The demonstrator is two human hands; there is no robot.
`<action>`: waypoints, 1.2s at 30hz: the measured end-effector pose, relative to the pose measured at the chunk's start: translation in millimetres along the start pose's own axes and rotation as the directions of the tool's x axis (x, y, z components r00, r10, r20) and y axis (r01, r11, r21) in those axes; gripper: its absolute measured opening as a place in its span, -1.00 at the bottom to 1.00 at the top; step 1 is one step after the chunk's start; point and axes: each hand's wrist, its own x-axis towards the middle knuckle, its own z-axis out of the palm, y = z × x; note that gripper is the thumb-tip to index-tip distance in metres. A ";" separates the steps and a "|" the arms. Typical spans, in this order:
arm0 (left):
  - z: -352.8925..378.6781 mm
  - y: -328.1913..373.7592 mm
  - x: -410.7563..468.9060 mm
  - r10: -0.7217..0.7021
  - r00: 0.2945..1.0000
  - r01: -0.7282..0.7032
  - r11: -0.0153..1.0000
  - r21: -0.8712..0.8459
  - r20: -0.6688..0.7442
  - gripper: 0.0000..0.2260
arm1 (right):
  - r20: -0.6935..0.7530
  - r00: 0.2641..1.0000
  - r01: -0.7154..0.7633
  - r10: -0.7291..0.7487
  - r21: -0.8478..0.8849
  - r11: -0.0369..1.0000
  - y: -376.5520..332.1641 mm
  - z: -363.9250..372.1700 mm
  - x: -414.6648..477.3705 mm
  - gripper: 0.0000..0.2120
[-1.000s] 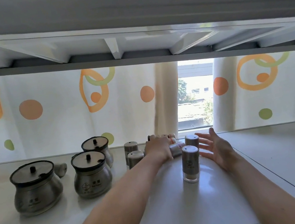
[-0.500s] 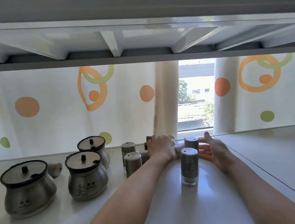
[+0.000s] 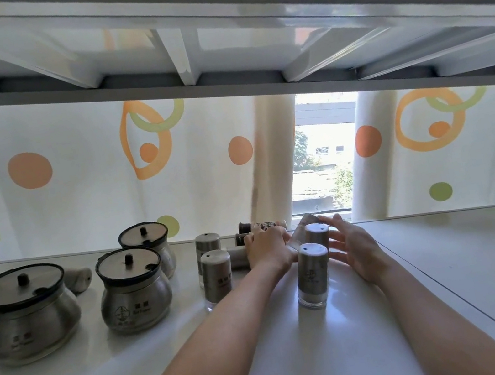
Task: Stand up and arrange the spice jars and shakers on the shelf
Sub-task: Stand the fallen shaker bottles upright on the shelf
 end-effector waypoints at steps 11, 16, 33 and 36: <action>-7.1 -1.9 -8.4 0.085 0.995 -0.088 0.995 0.049 0.053 -0.77 | 0.046 0.996 0.074 -0.074 -0.009 0.997 -6.2 4.0 -4.4 -0.57; -7.6 -2.3 -9.5 0.061 0.998 -0.064 0.993 0.099 0.031 -0.81 | 0.076 0.991 0.111 -0.106 -0.060 0.992 -8.1 11.3 -6.5 -0.55; -54.0 6.0 -6.2 0.011 0.995 -0.033 0.971 0.236 0.097 -0.64 | 0.106 0.979 0.183 -0.175 -0.065 0.981 -20.2 10.0 -9.0 -0.45; -79.1 5.4 0.0 -0.065 0.984 0.007 0.946 0.325 0.169 -0.64 | 0.110 0.967 0.243 -0.228 -0.148 0.959 -41.3 12.2 -5.5 -0.47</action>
